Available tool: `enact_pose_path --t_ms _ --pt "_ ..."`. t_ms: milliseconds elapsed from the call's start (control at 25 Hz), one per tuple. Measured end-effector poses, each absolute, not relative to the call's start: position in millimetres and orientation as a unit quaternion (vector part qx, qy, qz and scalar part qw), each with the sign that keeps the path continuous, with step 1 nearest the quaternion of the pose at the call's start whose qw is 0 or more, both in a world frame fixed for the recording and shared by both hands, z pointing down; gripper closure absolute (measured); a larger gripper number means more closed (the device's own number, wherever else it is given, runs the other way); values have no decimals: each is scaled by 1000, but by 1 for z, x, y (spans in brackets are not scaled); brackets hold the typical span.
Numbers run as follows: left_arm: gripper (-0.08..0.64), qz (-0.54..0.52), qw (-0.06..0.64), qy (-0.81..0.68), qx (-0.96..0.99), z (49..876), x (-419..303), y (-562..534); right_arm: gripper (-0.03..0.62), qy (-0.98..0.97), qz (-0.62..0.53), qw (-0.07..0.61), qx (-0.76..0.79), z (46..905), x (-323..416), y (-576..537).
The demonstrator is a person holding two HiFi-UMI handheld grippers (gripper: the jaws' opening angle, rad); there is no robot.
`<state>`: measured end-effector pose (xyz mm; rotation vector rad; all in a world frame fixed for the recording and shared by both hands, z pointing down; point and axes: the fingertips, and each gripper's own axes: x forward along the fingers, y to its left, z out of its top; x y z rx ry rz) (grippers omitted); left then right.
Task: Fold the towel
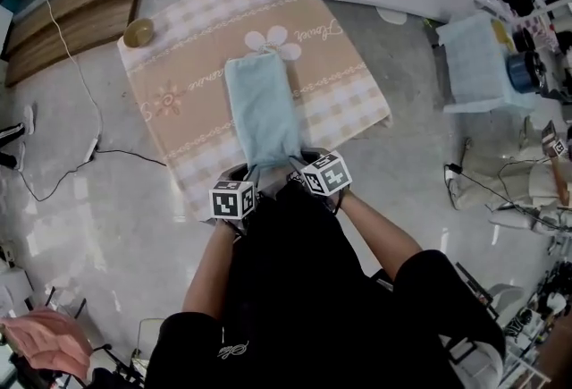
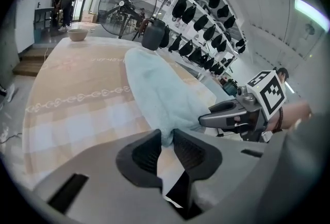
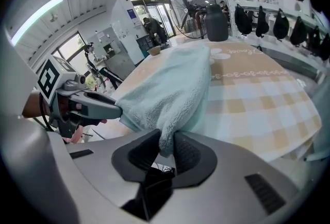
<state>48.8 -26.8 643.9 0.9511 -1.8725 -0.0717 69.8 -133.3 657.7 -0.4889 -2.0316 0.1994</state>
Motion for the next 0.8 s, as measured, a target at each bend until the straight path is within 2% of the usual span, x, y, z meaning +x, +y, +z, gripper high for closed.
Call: enact_pose_path --t_ms 400,800 --pt "482 -28 501 -760 413 643 63 -17 522 -840 100 501 -182 655 85 -125" --pt "482 -48 475 -766 430 588 6 -30 523 -856 107 473 -181 594 36 -136"
